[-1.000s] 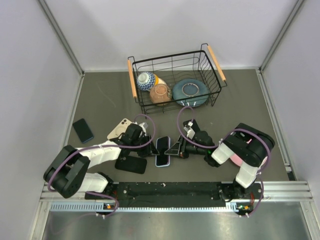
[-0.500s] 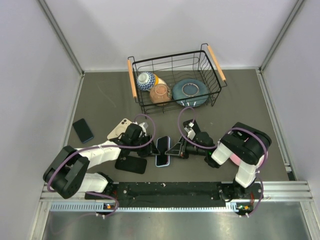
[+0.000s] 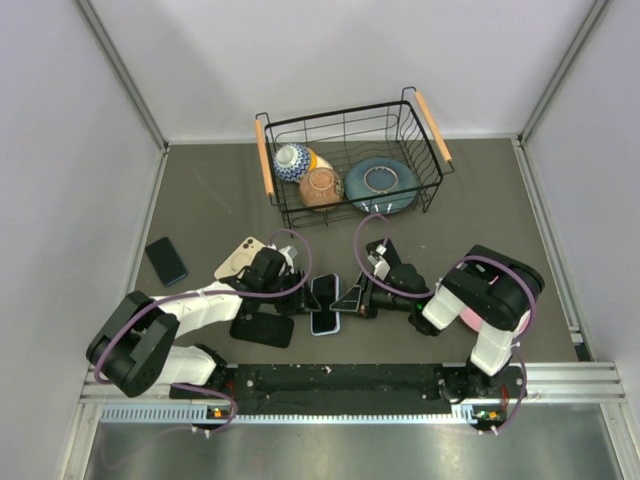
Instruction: Put the phone into the phone case
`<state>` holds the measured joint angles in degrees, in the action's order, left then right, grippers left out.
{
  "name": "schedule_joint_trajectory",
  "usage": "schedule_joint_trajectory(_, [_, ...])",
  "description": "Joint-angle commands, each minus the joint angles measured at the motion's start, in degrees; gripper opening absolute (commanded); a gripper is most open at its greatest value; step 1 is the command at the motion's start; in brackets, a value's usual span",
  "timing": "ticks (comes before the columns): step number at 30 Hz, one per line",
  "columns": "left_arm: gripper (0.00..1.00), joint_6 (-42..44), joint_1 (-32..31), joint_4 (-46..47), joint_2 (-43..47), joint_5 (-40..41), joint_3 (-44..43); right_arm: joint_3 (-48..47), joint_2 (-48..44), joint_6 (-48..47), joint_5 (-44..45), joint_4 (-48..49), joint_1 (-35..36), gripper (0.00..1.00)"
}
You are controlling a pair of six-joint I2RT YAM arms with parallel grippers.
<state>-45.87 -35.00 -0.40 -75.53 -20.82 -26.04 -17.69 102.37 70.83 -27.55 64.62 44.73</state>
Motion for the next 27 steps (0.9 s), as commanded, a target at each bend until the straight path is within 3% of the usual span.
schedule_joint_trajectory(1, [0.44,0.78,-0.5,0.84,-0.67,-0.8,-0.41,-3.83,-3.58,-1.39,-2.68,5.87,0.88,0.32])
schedule_joint_trajectory(7, [0.43,0.43,-0.59,1.81,-1.38,-1.59,-0.15,-5.77,-4.1,-2.97,-1.63,0.95,1.76,0.31])
schedule_joint_trajectory(10, [0.42,0.52,-0.59,1.55,-0.59,-1.51,-0.24,-6.03,-5.16,-4.81,0.12,-4.21,1.68,0.2])
schedule_joint_trajectory(11, [0.42,0.52,-0.59,1.37,-0.33,-1.42,-0.41,-6.3,-6.38,-5.52,1.0,-6.5,1.68,0.07])
schedule_joint_trajectory(12, [0.42,0.69,-0.59,0.76,0.72,-1.33,-0.5,-6.21,-7.17,-6.39,1.79,-8.26,1.76,0.01])
schedule_joint_trajectory(15, [0.45,0.87,-0.59,-2.83,4.59,-0.89,-1.38,-4.9,-11.65,-8.42,3.2,-9.77,1.41,0.0])
schedule_joint_trajectory(20, [0.61,3.67,-0.24,-11.01,14.5,3.15,-4.45,-2.0,-20.95,-9.31,2.77,-11.19,-0.26,0.0])
schedule_joint_trajectory(23, [0.74,4.29,0.28,-13.3,19.43,2.1,-5.16,-0.59,-26.75,-9.13,1.27,-10.83,-0.7,0.0])
schedule_joint_trajectory(27, [0.79,4.29,0.81,-13.04,24.28,-2.46,-6.03,0.64,-35.12,-9.48,1.01,-11.97,-0.87,0.0])
